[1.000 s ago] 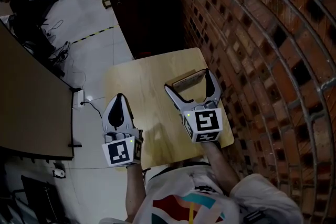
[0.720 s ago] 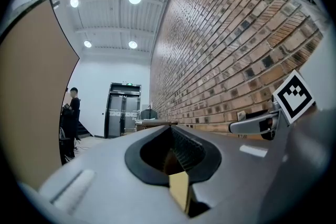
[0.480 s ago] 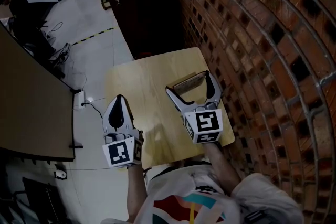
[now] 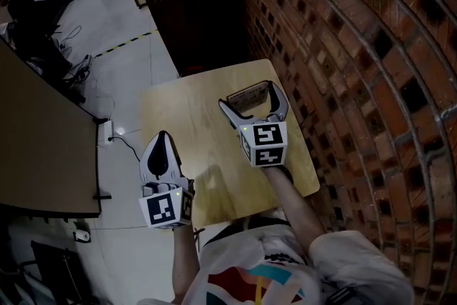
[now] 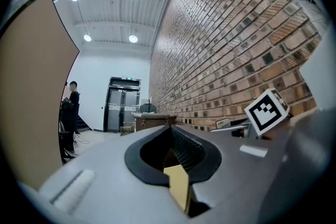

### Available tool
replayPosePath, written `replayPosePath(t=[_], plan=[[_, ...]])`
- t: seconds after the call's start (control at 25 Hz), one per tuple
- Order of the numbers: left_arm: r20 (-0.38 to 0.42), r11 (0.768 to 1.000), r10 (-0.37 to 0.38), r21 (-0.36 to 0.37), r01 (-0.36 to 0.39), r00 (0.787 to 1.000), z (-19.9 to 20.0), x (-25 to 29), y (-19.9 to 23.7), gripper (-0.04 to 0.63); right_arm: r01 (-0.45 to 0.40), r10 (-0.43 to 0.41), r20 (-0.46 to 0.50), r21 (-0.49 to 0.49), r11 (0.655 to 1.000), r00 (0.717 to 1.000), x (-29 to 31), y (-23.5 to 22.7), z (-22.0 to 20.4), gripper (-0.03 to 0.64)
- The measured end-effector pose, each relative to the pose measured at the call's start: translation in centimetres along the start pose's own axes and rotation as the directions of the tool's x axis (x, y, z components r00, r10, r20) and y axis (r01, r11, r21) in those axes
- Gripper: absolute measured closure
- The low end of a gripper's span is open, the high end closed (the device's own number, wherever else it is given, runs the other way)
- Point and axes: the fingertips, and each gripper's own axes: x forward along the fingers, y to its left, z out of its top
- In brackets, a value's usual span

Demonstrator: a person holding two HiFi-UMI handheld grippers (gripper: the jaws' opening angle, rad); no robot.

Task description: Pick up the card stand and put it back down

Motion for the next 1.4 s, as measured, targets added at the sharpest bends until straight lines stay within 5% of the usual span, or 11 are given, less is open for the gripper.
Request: replayPosePath(t=[0.56, 0.8, 1.4], plan=[[-0.101, 0.999, 0.038, -0.012, -0.039, 0.994, -4.3, 2.8, 2.9, 0.591, 0.15, -0.147, -0.222, -0.002, 0.989, 0.964, 14.5, -5.7, -9.2, 0.071], [-0.16, 0.998, 0.066, 0.0, -0.067, 0.985, -6.2, 3.3, 4.7, 0.591, 0.157, -0.146, -0.318, 0.011, 0.987, 0.937, 17.8, -6.3, -14.0, 0.071], [-0.199, 0.997, 0.075, -0.008, -0.078, 0.977, -8.0, 3.8, 4.5, 0.591, 0.124, -0.108, -0.379, 0.019, 0.992, 0.919, 19.6, -5.7, -17.2, 0.071]])
